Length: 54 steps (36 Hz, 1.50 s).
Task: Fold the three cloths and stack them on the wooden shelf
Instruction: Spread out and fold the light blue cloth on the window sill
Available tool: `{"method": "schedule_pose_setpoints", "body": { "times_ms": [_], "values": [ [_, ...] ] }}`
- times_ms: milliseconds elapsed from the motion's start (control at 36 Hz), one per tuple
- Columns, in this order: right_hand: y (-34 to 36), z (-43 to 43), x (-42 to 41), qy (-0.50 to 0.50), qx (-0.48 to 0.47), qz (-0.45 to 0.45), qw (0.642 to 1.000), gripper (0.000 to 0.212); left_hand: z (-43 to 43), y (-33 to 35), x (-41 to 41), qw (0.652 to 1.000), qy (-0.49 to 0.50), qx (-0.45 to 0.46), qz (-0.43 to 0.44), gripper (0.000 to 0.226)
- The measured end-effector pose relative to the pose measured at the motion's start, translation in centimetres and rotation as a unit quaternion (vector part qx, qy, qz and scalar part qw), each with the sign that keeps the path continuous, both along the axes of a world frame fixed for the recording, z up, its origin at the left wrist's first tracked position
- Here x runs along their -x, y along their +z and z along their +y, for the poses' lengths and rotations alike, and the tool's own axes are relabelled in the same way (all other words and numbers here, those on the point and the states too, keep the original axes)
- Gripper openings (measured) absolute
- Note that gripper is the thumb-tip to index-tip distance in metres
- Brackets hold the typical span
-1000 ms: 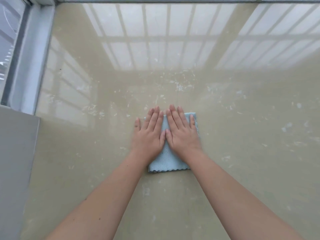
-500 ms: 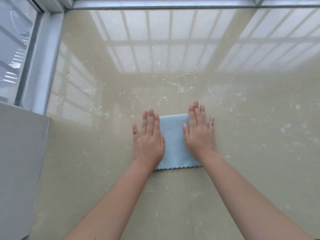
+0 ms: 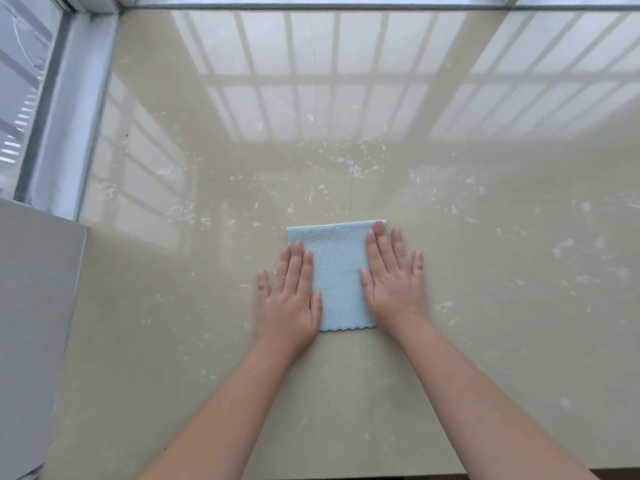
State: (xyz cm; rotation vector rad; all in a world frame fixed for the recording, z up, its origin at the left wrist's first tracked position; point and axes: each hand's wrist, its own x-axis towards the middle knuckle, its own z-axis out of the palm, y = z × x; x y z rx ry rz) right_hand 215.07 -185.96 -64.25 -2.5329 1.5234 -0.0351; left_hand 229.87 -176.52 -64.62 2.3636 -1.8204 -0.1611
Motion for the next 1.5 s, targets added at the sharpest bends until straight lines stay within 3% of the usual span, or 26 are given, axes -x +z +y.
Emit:
{"method": "schedule_pose_setpoints", "body": {
  "times_ms": [139, 222, 333, 528, 889, 1028, 1111, 1194, 1306, 1417, 1500],
  "values": [
    [0.8, -0.2, 0.7, 0.015, -0.04, -0.01, 0.999, 0.062, 0.5, 0.0, -0.3, 1.0, 0.006, 0.007, -0.016, 0.057],
    [1.3, 0.4, 0.4, 0.021, 0.02, -0.027, 0.999, 0.06, 0.5, -0.1, 0.6, 0.998, 0.036, 0.055, -0.012, 0.059],
    [0.7, 2.5, -0.9, 0.065, 0.079, -0.052, 0.993, 0.053, -0.2, 0.3, 2.3, 0.997, -0.002, 0.071, -0.012, 0.053],
    [-2.2, 4.1, -1.0, 0.075, 0.073, -0.036, 0.994, 0.05, 0.4, -1.5, 2.5, 0.997, -0.058, 0.054, -0.025, 0.052],
    [-0.9, 2.5, 3.6, 0.01, 0.017, -0.026, 0.999, 0.058, 2.1, -0.8, 0.3, 1.0, -0.027, -0.007, 0.004, 0.067],
    [1.9, 1.9, 1.1, -0.059, -0.015, -0.111, 0.992, 0.062, -0.2, 1.0, -0.2, 0.999, -0.025, 0.046, 0.006, 0.061],
    [4.0, 1.0, -2.5, -0.04, -0.03, -0.161, 0.986, 0.061, -3.3, 2.8, 0.4, 0.999, -0.031, 0.039, 0.02, 0.056],
    [4.1, -0.1, -5.3, -0.003, -0.02, -0.101, 0.995, 0.054, -5.7, 3.3, 0.6, 0.999, -0.037, -0.013, 0.027, 0.054],
    [2.3, -1.0, -5.4, 0.041, -0.066, 0.004, 0.997, 0.065, -5.7, 1.9, -0.4, 0.99, -0.025, -0.125, 0.06, 0.074],
    [1.1, -1.0, -4.4, 0.051, -0.044, 0.031, 0.997, 0.056, -5.3, 1.3, -0.5, 0.992, -0.008, -0.105, 0.064, 0.064],
    [1.1, -1.2, -4.0, 0.054, -0.042, 0.03, 0.997, 0.057, -5.1, 1.1, -0.6, 0.991, -0.014, -0.118, 0.062, 0.069]
  ]
}}
